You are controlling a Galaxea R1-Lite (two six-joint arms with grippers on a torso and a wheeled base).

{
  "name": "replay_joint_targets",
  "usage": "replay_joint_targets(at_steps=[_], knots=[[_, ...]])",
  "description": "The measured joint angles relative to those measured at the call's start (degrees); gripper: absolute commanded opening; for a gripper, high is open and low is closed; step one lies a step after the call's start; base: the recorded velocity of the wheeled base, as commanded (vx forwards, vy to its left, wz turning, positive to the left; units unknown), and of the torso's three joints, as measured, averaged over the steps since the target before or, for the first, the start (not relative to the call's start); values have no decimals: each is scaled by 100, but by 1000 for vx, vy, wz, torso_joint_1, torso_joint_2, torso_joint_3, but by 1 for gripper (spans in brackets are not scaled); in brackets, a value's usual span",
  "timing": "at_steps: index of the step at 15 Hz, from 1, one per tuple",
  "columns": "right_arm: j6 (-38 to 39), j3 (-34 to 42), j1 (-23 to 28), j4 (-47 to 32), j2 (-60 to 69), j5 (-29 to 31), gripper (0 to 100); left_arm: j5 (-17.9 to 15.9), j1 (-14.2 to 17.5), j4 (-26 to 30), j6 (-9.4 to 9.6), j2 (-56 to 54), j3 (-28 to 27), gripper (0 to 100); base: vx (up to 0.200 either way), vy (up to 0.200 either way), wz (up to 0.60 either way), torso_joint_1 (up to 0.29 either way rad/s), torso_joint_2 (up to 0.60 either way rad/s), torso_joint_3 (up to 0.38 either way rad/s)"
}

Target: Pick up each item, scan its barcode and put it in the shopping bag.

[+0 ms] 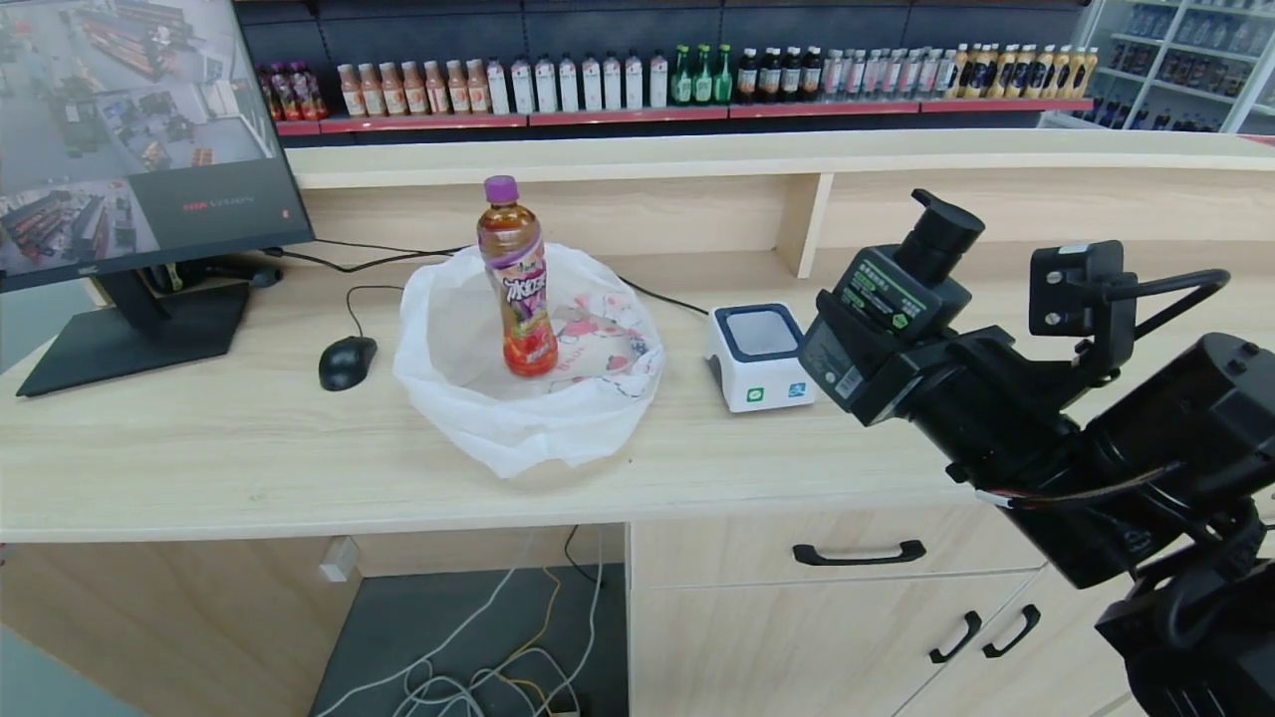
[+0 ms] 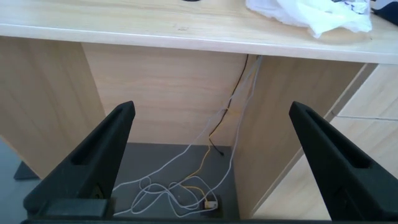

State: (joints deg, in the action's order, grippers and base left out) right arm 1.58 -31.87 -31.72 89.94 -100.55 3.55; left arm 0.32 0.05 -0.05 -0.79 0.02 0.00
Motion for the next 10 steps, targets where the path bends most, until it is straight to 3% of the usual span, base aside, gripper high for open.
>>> replay_joint_targets(at_steps=[4,7,10], knots=[[-2,-32,90,5,-6,-178,0,-2,0,5,4,0,0,100,0,0,0,0,0,0],[-363,-74,433,2,-99,-885,0,0,5,5,4,0,0,100,0,0,0,0,0,0],[-950,-622,750,7,-364,-1435,0,1,0,5,4,0,0,100,0,0,0,0,0,0]])
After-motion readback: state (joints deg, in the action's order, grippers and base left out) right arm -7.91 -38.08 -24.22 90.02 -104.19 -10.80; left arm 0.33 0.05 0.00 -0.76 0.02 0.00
